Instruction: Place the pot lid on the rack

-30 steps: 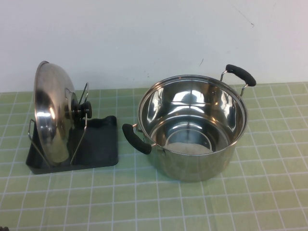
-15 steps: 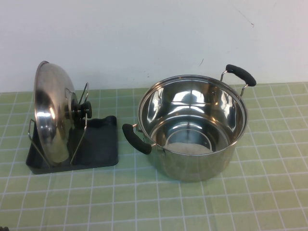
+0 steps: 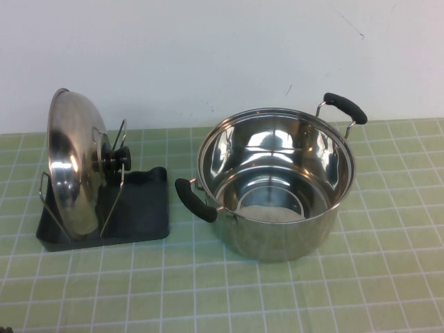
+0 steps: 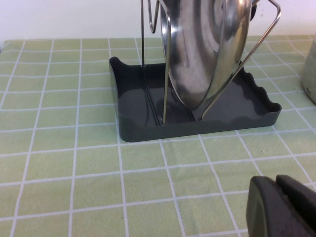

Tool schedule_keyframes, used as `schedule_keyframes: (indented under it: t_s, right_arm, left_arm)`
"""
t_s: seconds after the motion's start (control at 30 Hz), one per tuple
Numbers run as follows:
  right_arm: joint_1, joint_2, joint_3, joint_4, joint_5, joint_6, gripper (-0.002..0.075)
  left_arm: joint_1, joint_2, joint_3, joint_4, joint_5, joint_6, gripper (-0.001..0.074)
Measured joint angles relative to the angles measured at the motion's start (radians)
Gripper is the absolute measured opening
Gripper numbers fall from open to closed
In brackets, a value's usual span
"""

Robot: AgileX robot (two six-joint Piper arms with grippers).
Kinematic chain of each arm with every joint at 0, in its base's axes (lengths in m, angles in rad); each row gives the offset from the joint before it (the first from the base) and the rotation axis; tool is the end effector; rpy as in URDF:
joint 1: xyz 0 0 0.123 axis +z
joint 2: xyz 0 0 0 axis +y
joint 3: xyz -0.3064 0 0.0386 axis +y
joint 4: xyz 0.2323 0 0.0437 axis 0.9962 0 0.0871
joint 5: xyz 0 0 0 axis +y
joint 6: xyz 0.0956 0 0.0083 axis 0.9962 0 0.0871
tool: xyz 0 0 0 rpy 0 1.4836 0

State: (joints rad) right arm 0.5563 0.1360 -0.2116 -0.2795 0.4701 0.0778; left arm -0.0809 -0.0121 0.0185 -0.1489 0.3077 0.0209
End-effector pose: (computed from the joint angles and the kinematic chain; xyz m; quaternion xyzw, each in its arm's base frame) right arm 0.0243 0.0010 0.2365 -0.2505 0.7614 0.0643 0.5944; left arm 0.0188 -0.0059 0.1788 -0.0017 0.7815 -0.0804 0.6187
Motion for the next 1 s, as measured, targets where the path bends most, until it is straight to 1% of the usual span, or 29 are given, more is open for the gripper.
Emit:
schedule_keyframes:
  t_s: [0.1,0.27,0.37,0.47,0.57,0.63,0.73,0.83,1.0]
  right_arm:
    - [-0.159,0.0,0.01,0.059,-0.051,-0.011,-0.0001]
    - [-0.385,-0.024,0.082,0.079,-0.235,-0.078,-0.0001]
    - [-0.488,-0.077,0.124,0.084,-0.286,-0.088,-0.0001]
    - [-0.57,-0.131,0.162,0.094,-0.296,-0.092,-0.0001]
    - [-0.623,-0.145,0.209,0.13,-0.304,-0.131,-0.0001]
    - [-0.637,-0.147,0.234,0.172,-0.304,-0.185,-0.0001]
    - [-0.639,-0.149,0.238,0.224,-0.236,-0.251,-0.0001]
    - [-0.639,-0.149,0.238,0.242,-0.147,-0.276,-0.0001]
    - [-0.639,-0.149,0.238,0.246,-0.137,-0.287,-0.0001]
  left_arm:
    - [0.0,0.0,0.0,0.0,0.0,0.0,-0.0001]
    - [0.0,0.0,0.0,0.0,0.002,0.0,-0.0001]
    - [0.0,0.0,0.0,0.0,0.002,0.0,-0.0002]
    - [0.0,0.0,0.0,0.0,0.002,0.002,-0.0001]
    - [0.0,0.0,0.0,0.0,0.002,0.004,-0.0001]
    - [0.0,0.0,0.0,0.0,0.002,0.004,-0.0001]
    - [0.0,0.0,0.0,0.0,0.002,0.004,-0.0001]
    - [0.0,0.0,0.0,0.0,0.002,0.004,-0.0001]
    - [0.0,0.0,0.0,0.0,0.002,0.004,-0.0001]
